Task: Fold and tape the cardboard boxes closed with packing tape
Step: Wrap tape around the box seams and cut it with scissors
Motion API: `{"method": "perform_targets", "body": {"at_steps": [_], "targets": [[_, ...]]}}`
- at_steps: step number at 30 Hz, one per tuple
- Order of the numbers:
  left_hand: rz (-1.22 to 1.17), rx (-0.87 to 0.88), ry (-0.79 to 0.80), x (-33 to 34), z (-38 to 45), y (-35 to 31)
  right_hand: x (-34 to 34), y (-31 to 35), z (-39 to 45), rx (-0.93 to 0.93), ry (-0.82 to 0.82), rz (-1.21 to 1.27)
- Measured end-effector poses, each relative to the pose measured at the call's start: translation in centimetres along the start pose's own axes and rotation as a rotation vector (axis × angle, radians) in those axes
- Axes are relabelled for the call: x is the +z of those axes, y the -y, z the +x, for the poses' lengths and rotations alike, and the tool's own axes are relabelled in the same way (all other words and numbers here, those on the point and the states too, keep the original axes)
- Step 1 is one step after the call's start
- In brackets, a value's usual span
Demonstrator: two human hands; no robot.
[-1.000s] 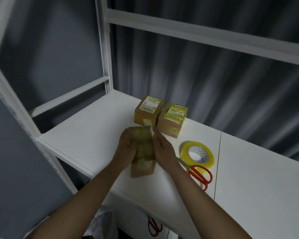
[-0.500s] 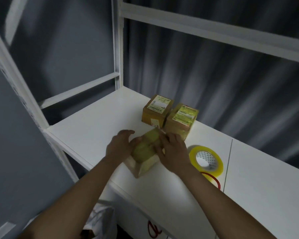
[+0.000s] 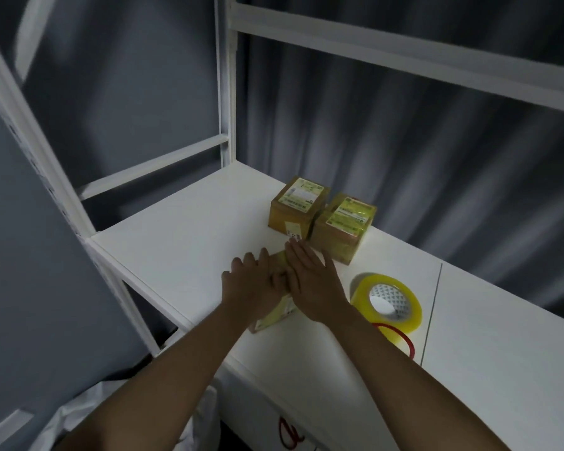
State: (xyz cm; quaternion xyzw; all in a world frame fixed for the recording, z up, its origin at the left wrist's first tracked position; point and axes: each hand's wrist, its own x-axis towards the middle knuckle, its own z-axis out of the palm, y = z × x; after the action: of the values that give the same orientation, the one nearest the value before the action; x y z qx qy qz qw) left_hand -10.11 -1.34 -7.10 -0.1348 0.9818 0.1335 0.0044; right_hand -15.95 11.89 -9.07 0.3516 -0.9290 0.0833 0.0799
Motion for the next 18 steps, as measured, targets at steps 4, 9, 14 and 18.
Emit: {"method": "perform_targets", "body": {"at_steps": [4, 9, 14, 18], "targets": [[-0.023, -0.017, 0.04, 0.2, 0.1, 0.2, 0.7, 0.7, -3.0, 0.058, -0.065, 0.237], [-0.093, -0.037, 0.042, -0.2, -0.1, 0.0, -0.7, 2.9, -8.4, 0.392, -0.206, 0.757], [-0.357, -0.047, 0.258, -1.5, 0.9, 1.6, -3.2, 5.8, -6.1, 0.649, -0.329, 1.491], [-0.913, -0.006, 0.427, -0.7, -0.2, 1.8, -0.6, 5.3, -3.5, 0.749, -0.182, 1.601]]}}
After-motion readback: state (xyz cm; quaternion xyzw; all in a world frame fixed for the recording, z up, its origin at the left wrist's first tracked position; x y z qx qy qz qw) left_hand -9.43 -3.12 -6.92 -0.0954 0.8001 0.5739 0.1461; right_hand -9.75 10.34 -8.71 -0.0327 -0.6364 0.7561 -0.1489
